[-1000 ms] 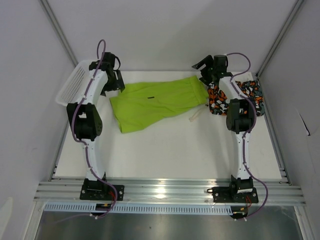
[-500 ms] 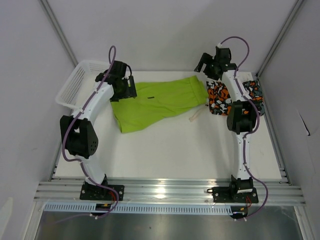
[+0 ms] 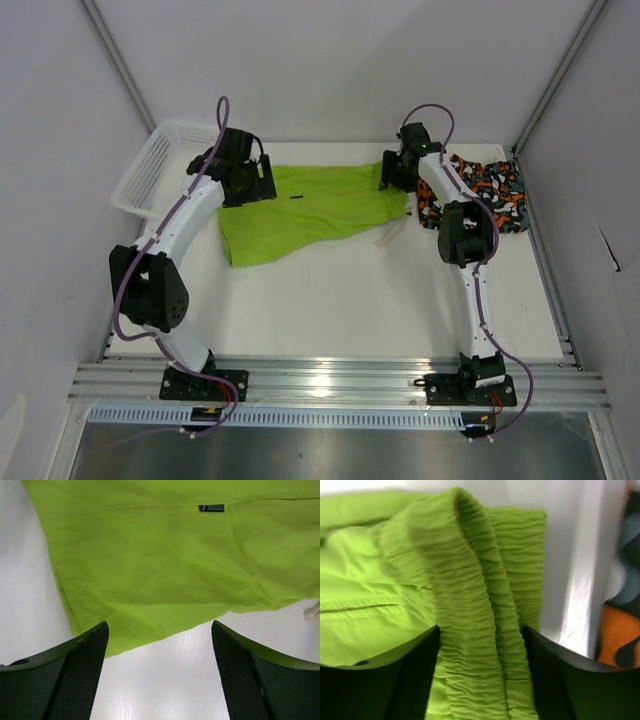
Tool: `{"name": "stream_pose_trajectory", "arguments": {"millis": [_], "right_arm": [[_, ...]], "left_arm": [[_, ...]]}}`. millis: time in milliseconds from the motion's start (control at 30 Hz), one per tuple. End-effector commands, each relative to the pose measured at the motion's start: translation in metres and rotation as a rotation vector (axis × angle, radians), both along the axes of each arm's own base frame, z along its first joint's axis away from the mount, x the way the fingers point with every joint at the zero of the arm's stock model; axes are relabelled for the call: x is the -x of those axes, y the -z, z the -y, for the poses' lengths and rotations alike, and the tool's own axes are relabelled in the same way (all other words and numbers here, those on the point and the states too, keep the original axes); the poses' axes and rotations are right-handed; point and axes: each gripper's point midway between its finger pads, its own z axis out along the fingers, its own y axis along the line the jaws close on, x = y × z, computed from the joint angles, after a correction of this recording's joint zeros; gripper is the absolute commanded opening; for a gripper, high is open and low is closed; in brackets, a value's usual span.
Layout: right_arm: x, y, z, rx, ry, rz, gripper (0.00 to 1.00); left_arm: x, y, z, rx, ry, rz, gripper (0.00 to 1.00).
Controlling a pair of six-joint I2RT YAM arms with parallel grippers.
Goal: Fold and stack the shorts
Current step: Fold the shorts
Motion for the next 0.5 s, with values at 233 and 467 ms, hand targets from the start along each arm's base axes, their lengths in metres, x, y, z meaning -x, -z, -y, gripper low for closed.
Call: {"name": "stream_pose_trajectory", "arguments": {"millis": [233, 467], "right_arm": [[0.126, -0.024, -0.018, 0.07, -0.084, -0.074, 0.43], [0.231, -0.008, -0.021, 0.108, -0.046, -0.109, 0.48]], "left_arm": [[0.023, -0.009, 0.016, 0.043, 0.043, 0.042, 0.84], [0.033, -0.013, 0.036, 0.054, 0.093, 0.059, 0.84]]}}
